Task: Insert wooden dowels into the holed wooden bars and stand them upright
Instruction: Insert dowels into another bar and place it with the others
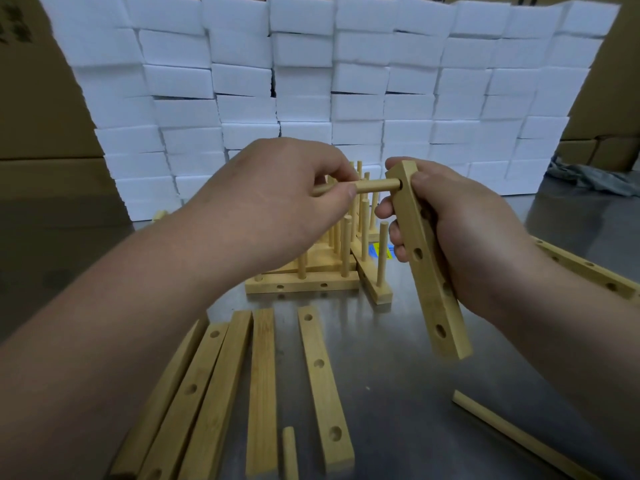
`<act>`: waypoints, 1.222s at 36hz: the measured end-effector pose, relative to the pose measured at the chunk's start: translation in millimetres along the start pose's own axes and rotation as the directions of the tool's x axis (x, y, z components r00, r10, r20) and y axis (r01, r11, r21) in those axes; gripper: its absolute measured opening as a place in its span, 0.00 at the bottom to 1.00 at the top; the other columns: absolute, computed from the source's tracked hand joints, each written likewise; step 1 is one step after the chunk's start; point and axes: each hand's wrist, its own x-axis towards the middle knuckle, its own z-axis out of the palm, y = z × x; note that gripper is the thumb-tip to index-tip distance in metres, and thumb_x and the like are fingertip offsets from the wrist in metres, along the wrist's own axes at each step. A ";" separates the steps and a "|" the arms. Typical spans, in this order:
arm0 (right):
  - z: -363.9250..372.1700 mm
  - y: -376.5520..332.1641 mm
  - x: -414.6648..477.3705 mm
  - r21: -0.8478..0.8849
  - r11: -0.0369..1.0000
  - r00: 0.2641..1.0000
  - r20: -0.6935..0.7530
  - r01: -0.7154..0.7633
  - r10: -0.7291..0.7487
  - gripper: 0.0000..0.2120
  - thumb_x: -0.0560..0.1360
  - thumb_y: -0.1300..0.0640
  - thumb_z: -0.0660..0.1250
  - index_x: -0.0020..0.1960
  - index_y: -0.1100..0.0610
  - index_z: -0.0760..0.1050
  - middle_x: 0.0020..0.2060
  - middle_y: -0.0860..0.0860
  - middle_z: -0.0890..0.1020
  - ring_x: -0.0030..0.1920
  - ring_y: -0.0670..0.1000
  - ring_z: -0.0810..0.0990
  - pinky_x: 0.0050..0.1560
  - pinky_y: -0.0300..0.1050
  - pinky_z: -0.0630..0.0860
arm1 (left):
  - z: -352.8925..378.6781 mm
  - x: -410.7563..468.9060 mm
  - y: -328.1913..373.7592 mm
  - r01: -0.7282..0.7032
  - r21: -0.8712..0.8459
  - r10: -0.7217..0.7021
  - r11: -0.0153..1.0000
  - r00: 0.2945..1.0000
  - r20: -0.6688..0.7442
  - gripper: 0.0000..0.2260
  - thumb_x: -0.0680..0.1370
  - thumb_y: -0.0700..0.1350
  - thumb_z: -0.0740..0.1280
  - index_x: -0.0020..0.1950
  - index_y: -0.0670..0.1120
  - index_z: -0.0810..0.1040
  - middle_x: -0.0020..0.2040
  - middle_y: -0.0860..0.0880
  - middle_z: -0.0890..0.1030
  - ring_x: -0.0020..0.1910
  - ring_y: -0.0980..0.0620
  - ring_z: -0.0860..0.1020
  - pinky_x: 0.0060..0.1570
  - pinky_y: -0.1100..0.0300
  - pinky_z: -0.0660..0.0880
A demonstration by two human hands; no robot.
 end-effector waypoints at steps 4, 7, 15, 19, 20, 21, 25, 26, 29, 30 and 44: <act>1.0 0.2 -1.1 -0.009 1.000 1.000 -0.006 0.007 -0.007 0.13 0.80 0.56 0.53 0.50 0.48 0.76 0.30 0.48 0.80 0.26 0.47 0.73 0.26 0.39 0.73 | 0.7 0.1 -0.2 -0.019 0.012 0.019 1.000 1.000 -0.003 0.07 0.73 0.54 0.61 0.44 0.59 0.78 0.32 0.66 0.74 0.26 0.66 0.71 0.27 0.63 0.65; 2.6 -0.6 -2.8 -0.006 1.000 1.000 -0.019 0.012 -0.012 0.13 0.80 0.56 0.53 0.49 0.48 0.76 0.29 0.49 0.79 0.25 0.47 0.73 0.26 0.39 0.73 | 2.4 -0.2 -0.9 -0.044 0.035 0.045 0.998 0.999 -0.015 0.05 0.74 0.54 0.62 0.44 0.60 0.78 0.30 0.60 0.75 0.27 0.65 0.71 0.27 0.64 0.63; 4.8 -3.3 -6.5 -0.046 0.998 0.998 -0.051 0.031 -0.034 0.13 0.80 0.57 0.54 0.47 0.48 0.77 0.28 0.48 0.79 0.25 0.46 0.73 0.25 0.38 0.72 | 3.4 -1.2 -3.7 -0.130 0.104 0.136 0.986 0.989 -0.054 0.09 0.74 0.54 0.62 0.48 0.57 0.81 0.32 0.55 0.77 0.37 0.59 0.74 0.32 0.62 0.67; 6.5 -4.4 -8.4 -0.064 0.997 0.996 -0.070 0.048 -0.052 0.14 0.81 0.57 0.53 0.45 0.48 0.76 0.28 0.48 0.78 0.24 0.46 0.72 0.24 0.38 0.72 | 4.5 -1.5 -4.8 -0.191 0.192 0.206 0.963 0.976 -0.064 0.13 0.74 0.55 0.60 0.49 0.54 0.81 0.33 0.52 0.78 0.36 0.57 0.74 0.36 0.60 0.69; 6.7 -4.6 -8.8 -0.064 0.997 0.996 -0.072 0.051 -0.055 0.14 0.81 0.57 0.54 0.44 0.48 0.76 0.27 0.48 0.78 0.24 0.46 0.72 0.24 0.38 0.71 | 4.9 -1.2 -4.7 -0.210 0.223 0.228 0.952 0.972 -0.061 0.15 0.74 0.56 0.58 0.49 0.53 0.81 0.32 0.52 0.77 0.35 0.56 0.73 0.35 0.61 0.68; 6.9 -4.8 -9.2 -0.066 0.996 0.996 -0.074 0.053 -0.058 0.14 0.81 0.57 0.54 0.44 0.48 0.76 0.27 0.48 0.78 0.24 0.46 0.71 0.24 0.38 0.71 | 5.0 -1.0 -4.3 -0.225 0.250 0.247 0.942 0.967 -0.058 0.15 0.74 0.56 0.57 0.48 0.52 0.81 0.31 0.51 0.76 0.34 0.54 0.73 0.34 0.60 0.67; 7.8 -5.6 -10.2 -0.083 0.994 0.994 -0.079 0.066 -0.073 0.15 0.81 0.57 0.54 0.43 0.48 0.76 0.27 0.48 0.78 0.24 0.47 0.71 0.24 0.38 0.70 | 3.8 -0.1 -5.2 -0.264 0.312 0.294 0.913 0.954 -0.052 0.14 0.76 0.54 0.59 0.46 0.48 0.81 0.31 0.49 0.76 0.34 0.51 0.73 0.35 0.54 0.70; 8.2 -5.9 -10.3 -0.093 0.993 0.993 -0.083 0.072 -0.080 0.15 0.80 0.57 0.54 0.43 0.48 0.76 0.28 0.48 0.77 0.24 0.47 0.71 0.24 0.38 0.70 | 3.8 -0.3 -5.2 -0.263 0.303 0.292 0.916 0.955 -0.054 0.15 0.76 0.54 0.59 0.46 0.47 0.81 0.31 0.49 0.77 0.34 0.50 0.74 0.35 0.53 0.70; 8.7 -6.1 -10.7 -0.147 0.985 0.989 -0.097 0.094 -0.109 0.15 0.80 0.57 0.54 0.42 0.47 0.76 0.29 0.48 0.77 0.25 0.46 0.71 0.24 0.38 0.70 | 3.6 -1.5 -3.6 -0.232 0.240 0.253 0.943 0.965 -0.060 0.17 0.74 0.56 0.57 0.45 0.47 0.81 0.30 0.48 0.76 0.33 0.52 0.73 0.35 0.55 0.70; 9.0 -6.0 -10.9 -0.156 0.983 0.989 -0.097 0.096 -0.112 0.15 0.81 0.57 0.54 0.42 0.46 0.76 0.29 0.48 0.77 0.25 0.46 0.71 0.24 0.38 0.70 | 3.4 -1.8 -3.0 -0.224 0.228 0.243 0.948 0.968 -0.059 0.18 0.74 0.56 0.56 0.45 0.47 0.81 0.30 0.48 0.76 0.33 0.52 0.73 0.35 0.56 0.69; 10.2 -7.6 -13.6 -0.140 0.987 0.990 -0.097 0.085 -0.099 0.15 0.80 0.58 0.53 0.43 0.48 0.76 0.27 0.47 0.77 0.25 0.46 0.70 0.23 0.38 0.70 | -0.2 -4.8 6.1 -0.306 0.549 0.348 0.778 0.937 0.029 0.19 0.76 0.55 0.48 0.45 0.49 0.76 0.31 0.52 0.67 0.33 0.52 0.67 0.32 0.57 0.61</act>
